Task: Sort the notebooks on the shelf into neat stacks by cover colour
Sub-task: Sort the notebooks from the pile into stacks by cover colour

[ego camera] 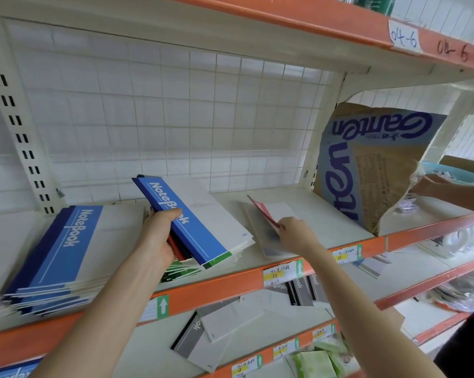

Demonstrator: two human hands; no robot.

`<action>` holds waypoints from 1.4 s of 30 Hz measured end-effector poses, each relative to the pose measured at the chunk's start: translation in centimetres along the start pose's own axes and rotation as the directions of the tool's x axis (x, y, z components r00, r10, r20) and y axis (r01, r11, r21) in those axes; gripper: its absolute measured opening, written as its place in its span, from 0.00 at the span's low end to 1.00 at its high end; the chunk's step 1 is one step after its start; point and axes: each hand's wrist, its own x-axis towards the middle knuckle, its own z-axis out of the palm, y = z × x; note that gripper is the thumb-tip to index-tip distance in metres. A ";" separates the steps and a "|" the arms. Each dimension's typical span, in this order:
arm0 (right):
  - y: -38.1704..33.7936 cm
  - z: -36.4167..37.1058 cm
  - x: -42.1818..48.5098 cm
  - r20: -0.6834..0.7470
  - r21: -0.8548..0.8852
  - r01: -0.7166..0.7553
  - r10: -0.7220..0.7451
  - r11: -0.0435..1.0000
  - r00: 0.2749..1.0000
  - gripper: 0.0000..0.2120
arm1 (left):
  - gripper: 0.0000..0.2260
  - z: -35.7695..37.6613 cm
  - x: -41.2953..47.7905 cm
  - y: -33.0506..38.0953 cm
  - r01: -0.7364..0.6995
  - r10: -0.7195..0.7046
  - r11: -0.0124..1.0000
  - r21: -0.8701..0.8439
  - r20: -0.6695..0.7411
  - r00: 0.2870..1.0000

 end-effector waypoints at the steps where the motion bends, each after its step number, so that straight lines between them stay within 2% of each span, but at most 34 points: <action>1: -0.3 -0.4 -0.4 -0.067 0.040 -0.008 0.011 0.999 0.998 0.13 | 0.09 0.3 -0.1 -0.1 -0.001 0.001 1.000 -0.006 0.000 1.000; 4: -2.1 -1.3 -1.7 -0.230 0.165 0.094 -0.055 0.982 0.972 0.14 | 0.06 1.4 -0.2 -0.6 -0.020 0.020 0.999 -0.026 -0.002 1.000; 6: -4.4 -1.9 -3.5 -0.319 0.144 0.256 -0.200 0.956 0.927 0.14 | 0.09 2.0 -0.2 -1.0 -0.002 0.002 1.000 -0.020 -0.003 1.000; 8: -6.5 -2.3 -5.4 -0.426 0.017 0.496 -0.443 0.868 0.789 0.15 | 0.13 2.5 -0.2 -1.1 0.025 -0.025 1.000 -0.015 0.007 1.000; 9: -7.3 -2.3 -6.3 -0.418 -0.050 0.568 -0.534 0.821 0.735 0.15 | 0.14 2.6 -0.2 -1.1 0.036 -0.036 0.999 -0.022 0.019 0.999; 10: -8.0 -2.1 -7.1 -0.355 -0.060 0.614 -0.592 0.787 0.724 0.14 | 0.15 2.6 -0.1 -1.1 0.049 -0.048 0.998 -0.034 0.036 0.998; 12: -8.7 -1.5 -8.1 -0.233 0.008 0.675 -0.655 0.738 0.718 0.18 | 0.16 2.5 0.0 -1.1 0.061 -0.055 0.996 -0.067 0.078 0.995; 14: -8.9 -1.4 -8.6 -0.188 0.088 0.714 -0.692 0.695 0.697 0.22 | 0.16 2.3 -0.2 -1.1 0.045 -0.038 0.995 -0.085 0.084 0.996; 16: -8.6 -1.9 -8.3 -0.102 0.269 0.669 -0.671 0.693 0.735 0.18 | 0.16 1.9 -0.3 -0.9 -0.014 0.016 0.997 -0.075 0.025 1.000; 18: -7.4 -2.2 -6.8 -0.094 0.368 0.550 -0.559 0.750 0.824 0.14 | 0.16 1.3 -0.2 -0.6 -0.061 0.059 0.997 -0.048 -0.043 0.997; 20: -5.4 -1.6 -4.1 -0.168 0.348 0.379 -0.341 0.858 0.925 0.13 | 0.15 0.5 -0.1 -0.1 -0.064 0.061 0.997 -0.039 -0.069 0.996; 21: -4.4 -1.1 -2.7 -0.171 0.322 0.268 -0.223 0.908 0.960 0.12 | 0.14 0.0 -0.1 0.1 -0.063 0.060 0.997 -0.040 -0.074 0.995; 22: -3.2 -0.3 -1.3 -0.114 0.290 0.137 -0.108 0.947 0.988 0.12 | 0.14 -0.3 -0.1 0.2 -0.062 0.058 0.997 -0.039 -0.078 0.995; 23: -2.4 0.5 -0.3 -0.015 0.237 0.010 -0.007 0.971 1.000 0.17 | 0.14 -0.6 -0.1 0.4 -0.059 0.056 0.998 -0.037 -0.082 0.995; 25: -1.4 2.6 0.7 0.183 0.086 -0.121 0.103 0.989 0.978 0.33 | 0.15 -1.0 0.0 0.7 -0.056 0.053 0.998 -0.033 -0.086 0.995; 27: -1.1 4.3 1.0 0.215 -0.044 -0.127 0.134 0.991 0.967 0.42 | 0.16 -1.3 0.1 0.7 -0.051 0.047 0.998 -0.032 -0.092 0.995; 29: -1.0 5.3 1.2 0.200 -0.104 -0.118 0.137 0.988 0.970 0.44 | 0.16 -1.6 0.0 0.7 -0.050 0.046 0.998 -0.033 -0.102 0.994; 35: -0.5 5.2 1.7 0.172 -0.172 -0.093 0.123 0.981 0.977 0.26 | 0.16 -1.7 -0.3 0.6 -0.052 0.048 0.998 -0.038 -0.099 0.994; 39: -0.9 4.7 0.5 0.094 -0.176 -0.039 0.056 0.984 0.994 0.24 | 0.15 -1.8 -0.6 0.4 -0.043 0.042 0.999 -0.012 -0.086 0.995; 42: -0.6 3.7 0.0 -0.055 -0.176 -0.011 0.002 0.984 0.998 0.26 | 0.15 -1.9 -0.9 0.2 -0.040 0.041 0.999 0.004 -0.079 0.996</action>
